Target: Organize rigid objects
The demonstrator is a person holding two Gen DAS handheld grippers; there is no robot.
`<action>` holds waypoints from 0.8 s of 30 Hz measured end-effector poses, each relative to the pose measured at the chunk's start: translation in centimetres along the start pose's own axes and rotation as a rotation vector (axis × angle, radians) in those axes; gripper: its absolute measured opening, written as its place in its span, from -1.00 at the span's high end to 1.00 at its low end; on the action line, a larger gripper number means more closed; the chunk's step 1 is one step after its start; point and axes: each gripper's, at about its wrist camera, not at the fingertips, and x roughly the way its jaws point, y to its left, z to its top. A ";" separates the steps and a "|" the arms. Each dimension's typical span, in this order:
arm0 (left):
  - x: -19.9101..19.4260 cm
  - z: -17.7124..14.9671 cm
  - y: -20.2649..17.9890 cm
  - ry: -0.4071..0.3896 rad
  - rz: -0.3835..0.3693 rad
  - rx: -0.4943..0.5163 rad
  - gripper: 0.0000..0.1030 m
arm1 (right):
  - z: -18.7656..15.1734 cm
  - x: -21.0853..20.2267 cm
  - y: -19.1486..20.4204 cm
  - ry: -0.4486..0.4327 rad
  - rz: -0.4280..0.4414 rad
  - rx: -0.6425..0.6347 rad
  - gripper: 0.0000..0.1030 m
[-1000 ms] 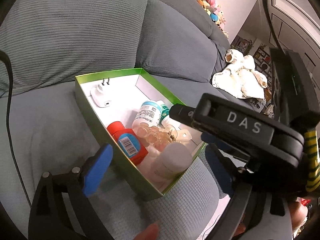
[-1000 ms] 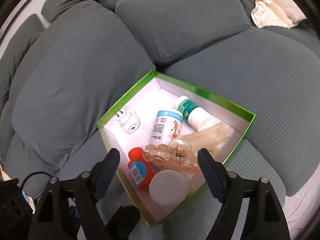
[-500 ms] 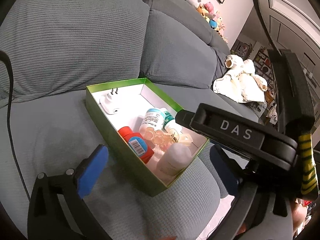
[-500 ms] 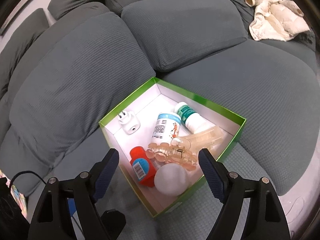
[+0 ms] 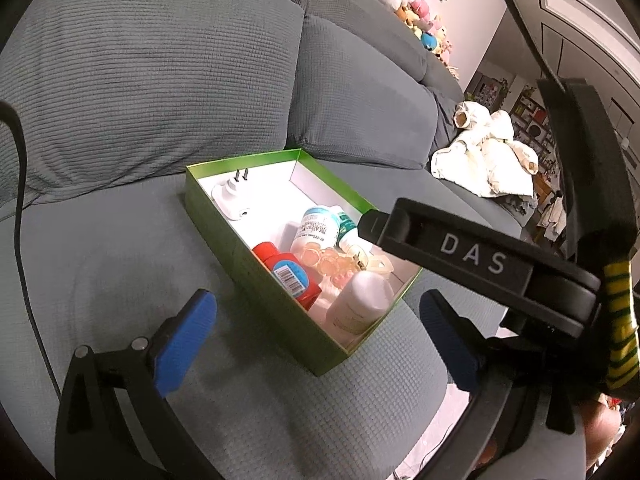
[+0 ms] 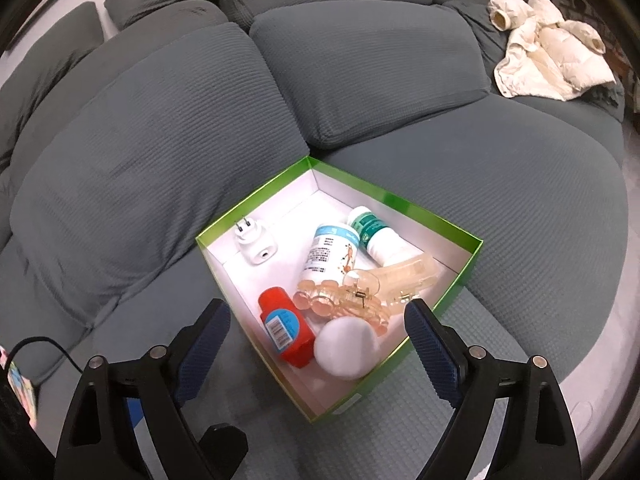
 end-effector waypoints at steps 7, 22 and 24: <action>-0.3 -0.2 0.0 0.002 0.000 0.001 -0.97 | -0.3 -0.4 0.1 -0.005 -0.014 -0.005 -0.75; -1.1 -0.8 -0.1 0.002 -0.015 -0.012 -0.97 | -0.7 -0.7 0.9 -0.007 -0.028 -0.015 -0.75; -1.2 -0.9 -0.1 -0.001 -0.013 -0.015 -0.97 | -0.9 -0.8 1.1 -0.008 -0.028 -0.019 -0.75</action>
